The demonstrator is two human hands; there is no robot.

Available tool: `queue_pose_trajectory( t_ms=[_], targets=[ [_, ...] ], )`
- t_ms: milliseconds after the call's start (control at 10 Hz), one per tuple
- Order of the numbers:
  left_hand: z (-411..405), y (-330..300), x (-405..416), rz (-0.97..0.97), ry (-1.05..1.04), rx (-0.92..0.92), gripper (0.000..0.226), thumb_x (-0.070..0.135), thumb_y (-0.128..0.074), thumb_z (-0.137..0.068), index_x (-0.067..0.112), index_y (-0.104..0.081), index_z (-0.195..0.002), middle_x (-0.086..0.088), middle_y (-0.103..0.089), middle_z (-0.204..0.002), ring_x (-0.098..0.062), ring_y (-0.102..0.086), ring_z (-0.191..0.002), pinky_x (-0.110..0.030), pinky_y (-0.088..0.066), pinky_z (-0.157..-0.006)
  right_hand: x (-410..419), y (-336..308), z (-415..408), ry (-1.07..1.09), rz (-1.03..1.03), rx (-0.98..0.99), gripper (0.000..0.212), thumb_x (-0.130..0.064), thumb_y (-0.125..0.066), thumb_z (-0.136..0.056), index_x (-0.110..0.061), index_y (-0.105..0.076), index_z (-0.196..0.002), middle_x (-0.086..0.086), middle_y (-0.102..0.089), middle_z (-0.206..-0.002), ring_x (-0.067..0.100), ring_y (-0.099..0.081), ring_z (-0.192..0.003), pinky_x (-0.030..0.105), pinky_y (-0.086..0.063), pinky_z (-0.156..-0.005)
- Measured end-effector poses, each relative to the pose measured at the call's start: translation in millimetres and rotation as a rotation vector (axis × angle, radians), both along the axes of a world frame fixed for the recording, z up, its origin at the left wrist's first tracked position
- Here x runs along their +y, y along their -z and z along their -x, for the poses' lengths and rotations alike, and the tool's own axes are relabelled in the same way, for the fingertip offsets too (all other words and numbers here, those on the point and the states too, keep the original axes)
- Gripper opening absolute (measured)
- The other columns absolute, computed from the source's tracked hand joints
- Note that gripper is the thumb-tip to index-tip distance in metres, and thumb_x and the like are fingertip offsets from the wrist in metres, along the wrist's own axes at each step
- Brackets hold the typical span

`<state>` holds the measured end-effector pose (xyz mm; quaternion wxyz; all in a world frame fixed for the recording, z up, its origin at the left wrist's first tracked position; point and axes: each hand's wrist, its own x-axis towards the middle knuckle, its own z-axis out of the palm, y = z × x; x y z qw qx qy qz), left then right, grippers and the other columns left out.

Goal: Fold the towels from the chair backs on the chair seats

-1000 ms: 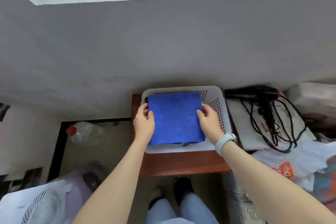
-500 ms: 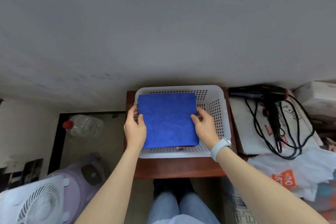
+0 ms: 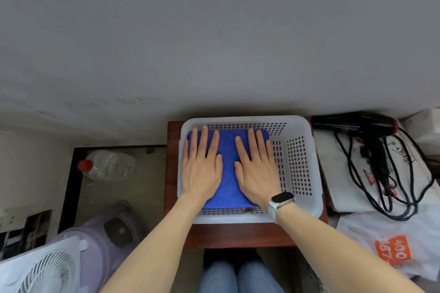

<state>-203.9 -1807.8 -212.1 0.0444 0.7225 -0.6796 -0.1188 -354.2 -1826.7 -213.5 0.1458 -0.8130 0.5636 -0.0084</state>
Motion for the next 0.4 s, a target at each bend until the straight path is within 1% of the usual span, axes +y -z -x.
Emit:
queue_pose_trajectory(
  t_ms=[100,200,300,400],
  targets=[
    [-1.7,15.0,-4.4,-0.021,-0.005,0.018,0.054,0.036,-0.017,-0.093,0.020,-0.004,-0.143,-0.005,0.001,-0.152,-0.025,0.009,-0.141,-0.042,-0.002,-0.116,-2.3,13.9,-1.9,0.008,-0.011,0.014,0.057,-0.039,-0.023,-0.092,-0.021,-0.006,-0.143,0.012,-0.003,-0.151,0.029,0.003,-0.140,0.045,0.000,-0.114],
    [-2.1,23.0,-5.5,0.000,-0.016,-0.009,0.056,0.036,-0.020,-0.092,0.018,-0.008,-0.144,-0.007,-0.004,-0.152,-0.027,0.002,-0.141,-0.045,-0.006,-0.115,-4.6,22.2,-3.3,0.011,-0.022,0.016,0.057,-0.039,-0.022,-0.093,-0.023,0.000,-0.143,0.008,0.008,-0.150,0.026,0.011,-0.140,0.042,0.006,-0.114],
    [-0.4,20.1,-3.6,-0.037,-0.018,-0.023,0.056,0.037,-0.018,-0.092,0.018,-0.007,-0.143,-0.008,-0.008,-0.153,-0.026,0.003,-0.140,-0.046,-0.005,-0.115,-2.1,19.8,-3.2,0.005,-0.063,0.011,0.059,-0.038,-0.026,-0.095,-0.025,0.007,-0.141,0.005,0.014,-0.150,0.022,0.020,-0.138,0.039,0.013,-0.113],
    [-3.1,9.7,-9.5,-0.170,-0.016,-0.054,0.056,0.039,-0.018,-0.096,0.024,0.008,-0.144,-0.002,0.006,-0.156,-0.020,0.018,-0.140,-0.048,0.009,-0.112,-10.1,1.3,-2.4,-0.005,-0.148,0.011,0.062,-0.036,-0.030,-0.095,-0.025,0.005,-0.145,0.006,0.009,-0.155,0.020,0.020,-0.140,0.037,0.012,-0.114]
  ],
)
